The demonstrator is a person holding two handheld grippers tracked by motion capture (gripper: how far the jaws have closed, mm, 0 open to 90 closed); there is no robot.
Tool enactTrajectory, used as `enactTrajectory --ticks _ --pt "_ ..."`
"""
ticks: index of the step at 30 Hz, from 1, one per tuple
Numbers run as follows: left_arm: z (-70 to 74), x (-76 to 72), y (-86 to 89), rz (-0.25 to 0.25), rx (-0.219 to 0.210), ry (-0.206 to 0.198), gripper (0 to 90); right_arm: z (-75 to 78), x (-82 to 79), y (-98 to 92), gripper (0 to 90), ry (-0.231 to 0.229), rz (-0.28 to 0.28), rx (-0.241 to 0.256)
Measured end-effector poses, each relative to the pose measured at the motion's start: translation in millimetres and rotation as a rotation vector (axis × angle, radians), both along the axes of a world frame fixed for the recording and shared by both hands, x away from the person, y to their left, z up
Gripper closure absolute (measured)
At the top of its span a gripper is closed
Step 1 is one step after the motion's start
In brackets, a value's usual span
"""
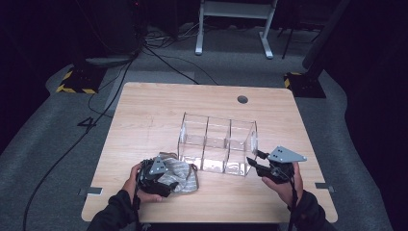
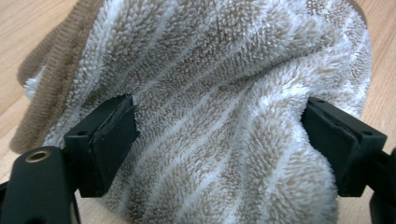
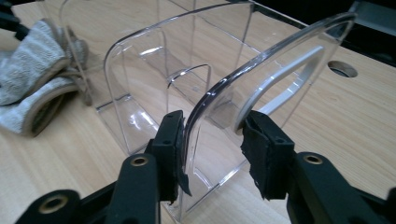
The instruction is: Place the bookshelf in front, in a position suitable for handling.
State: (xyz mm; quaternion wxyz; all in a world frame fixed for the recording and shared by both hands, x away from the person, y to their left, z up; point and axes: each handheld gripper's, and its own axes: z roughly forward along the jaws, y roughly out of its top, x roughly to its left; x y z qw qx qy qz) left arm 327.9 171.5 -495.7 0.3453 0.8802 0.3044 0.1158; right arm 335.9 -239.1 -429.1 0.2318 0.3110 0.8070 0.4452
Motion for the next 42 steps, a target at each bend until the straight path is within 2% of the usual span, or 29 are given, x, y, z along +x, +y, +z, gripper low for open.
enactTrajectory --ticks 3,5,6,7,8,10,11,13,15,17,19,24,26,29,31,32,33,34,36,37,38,39,41,42 --pt "0.6 -0.4 -1.1 0.004 0.009 0.005 16.4 -1.9 -2.0 -4.1 44.6 0.003 0.029 0.016" --pt "2.9 -1.1 -1.4 -0.015 0.013 0.016 22.0 -2.8 -2.8 -6.7 38.7 0.000 0.045 0.009" --pt "4.3 -1.6 -0.9 -0.031 0.013 0.024 27.0 -2.5 -3.2 -8.5 37.1 0.001 0.066 0.003" --pt "5.3 -2.3 -0.4 -0.040 0.010 0.024 40.7 -1.9 -4.8 -13.0 35.4 -0.012 0.091 -0.013" --pt "6.2 -2.7 0.3 -0.042 0.011 0.027 40.7 -1.9 -4.8 -13.0 35.4 -0.012 0.091 -0.013" --pt "8.4 -4.6 3.6 -0.052 0.006 0.022 57.4 -3.5 -5.7 -19.5 34.4 -0.016 0.108 -0.015" --pt "10.3 -6.3 5.9 -0.052 0.009 0.015 62.6 -5.0 -5.4 -21.6 33.9 -0.015 0.109 -0.016" --pt "14.4 -9.2 10.4 -0.048 0.022 0.000 70.0 -12.8 -2.9 -29.8 33.6 -0.009 0.095 -0.050" --pt "18.9 -12.5 19.5 -0.021 0.013 -0.026 70.8 -15.7 -1.0 -32.4 33.6 0.000 0.086 -0.048" --pt "25.5 -14.2 31.9 0.011 -0.013 -0.055 72.0 -21.0 2.3 -35.4 33.7 0.009 0.079 -0.054" --pt "36.3 -17.3 43.4 0.051 -0.054 -0.101 73.2 -23.2 4.9 -35.6 33.7 0.011 0.068 -0.050" --pt "51.1 -21.5 54.9 0.105 -0.105 -0.190 74.6 -26.6 6.9 -34.1 33.7 0.015 0.075 -0.041" --pt "55.9 -21.4 57.1 0.113 -0.120 -0.206 75.1 -28.5 8.5 -32.4 33.7 0.018 0.075 -0.044" --pt "56.2 -21.1 56.4 0.101 -0.121 -0.209 75.0 -30.5 9.4 -31.3 33.7 0.024 0.082 -0.054" --pt "51.9 -21.2 51.0 0.047 -0.064 -0.179 73.7 -32.1 9.7 -31.3 33.7 0.034 0.080 -0.053" --pt "45.5 -23.7 43.7 0.006 0.005 -0.167 73.1 -32.6 10.0 -31.4 33.7 0.036 0.081 -0.052" --pt "45.5 -23.7 43.7 0.006 0.005 -0.167 71.8 -32.6 10.0 -31.4 33.7 0.036 0.081 -0.052" --pt "39.3 -23.5 38.1 -0.033 0.032 -0.123 71.8 -33.0 10.0 -31.5 33.7 0.038 0.081 -0.052" --pt "33.5 -24.4 32.7 -0.050 0.054 -0.096 64.7 -34.1 10.1 -31.4 33.7 0.043 0.084 -0.056" --pt "31.3 -23.2 30.5 -0.065 0.048 -0.056 55.1 -34.6 10.2 -31.3 33.7 0.045 0.085 -0.060" --pt "30.3 -23.2 29.1 -0.059 0.044 -0.035 42.6 -35.1 10.2 -31.0 33.6 0.047 0.086 -0.060" --pt "30.4 -23.7 28.3 -0.048 0.045 -0.030 34.5 -35.3 9.9 -30.8 33.6 0.049 0.087 -0.062" --pt "34.7 -26.3 26.9 -0.035 0.009 -0.020 21.2 -35.3 9.7 -30.5 33.6 0.050 0.089 -0.066" --pt "38.5 -28.2 26.3 -0.024 0.001 -0.033 21.1 -35.2 9.7 -30.4 33.6 0.049 0.088 -0.067"
